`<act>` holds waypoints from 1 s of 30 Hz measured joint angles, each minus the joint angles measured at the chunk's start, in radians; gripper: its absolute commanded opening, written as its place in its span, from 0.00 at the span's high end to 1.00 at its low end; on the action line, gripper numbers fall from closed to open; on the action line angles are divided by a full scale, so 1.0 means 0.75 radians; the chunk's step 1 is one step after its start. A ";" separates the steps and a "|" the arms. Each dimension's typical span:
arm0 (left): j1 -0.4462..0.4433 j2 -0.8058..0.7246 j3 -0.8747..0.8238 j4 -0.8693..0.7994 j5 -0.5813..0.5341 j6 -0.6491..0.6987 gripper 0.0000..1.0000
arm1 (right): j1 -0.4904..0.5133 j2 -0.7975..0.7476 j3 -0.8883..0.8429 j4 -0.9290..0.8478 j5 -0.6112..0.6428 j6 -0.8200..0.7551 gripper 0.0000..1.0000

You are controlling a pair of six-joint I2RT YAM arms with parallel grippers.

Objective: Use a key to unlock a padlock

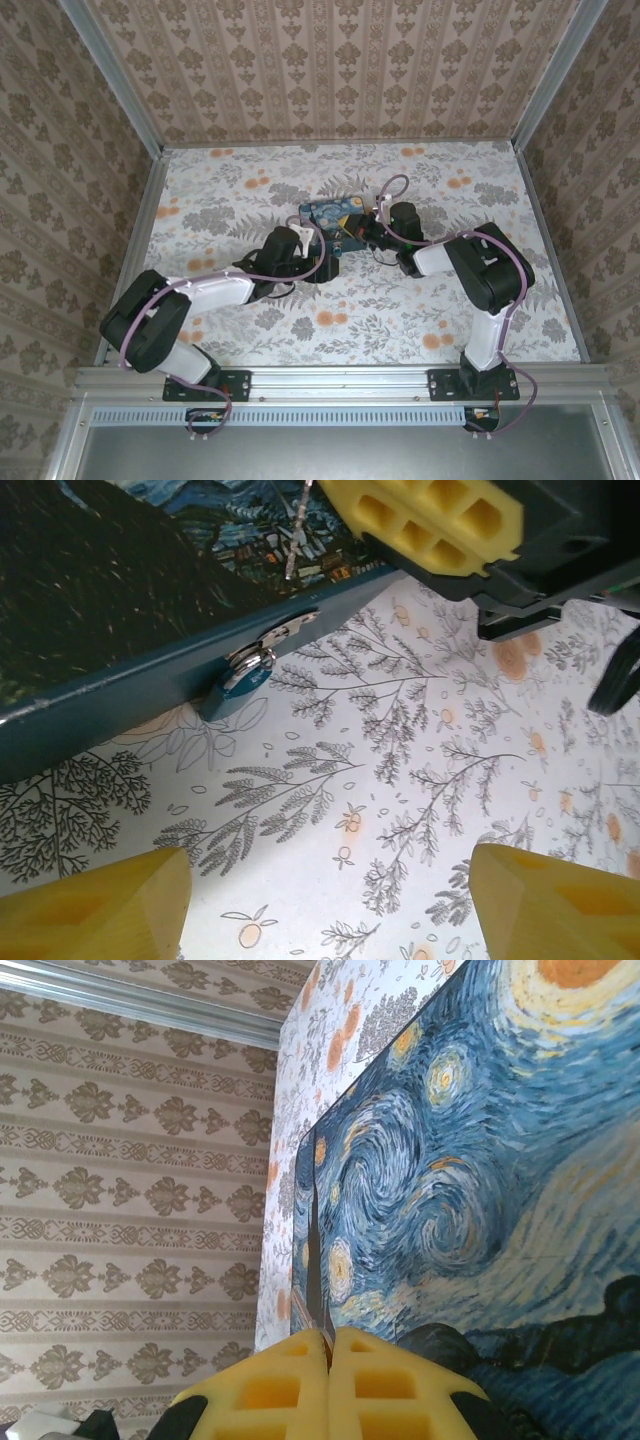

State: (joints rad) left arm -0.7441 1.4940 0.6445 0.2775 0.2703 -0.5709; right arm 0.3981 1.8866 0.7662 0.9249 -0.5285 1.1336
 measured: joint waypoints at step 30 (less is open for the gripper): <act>0.007 0.433 0.130 0.334 -0.117 0.291 0.14 | 0.032 0.036 0.005 0.065 0.006 0.032 1.00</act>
State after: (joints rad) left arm -0.7391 1.8187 0.7418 0.5282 0.1822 -0.3523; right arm 0.4217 1.9137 0.7696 0.9737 -0.5243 1.1572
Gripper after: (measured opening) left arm 0.855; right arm 0.067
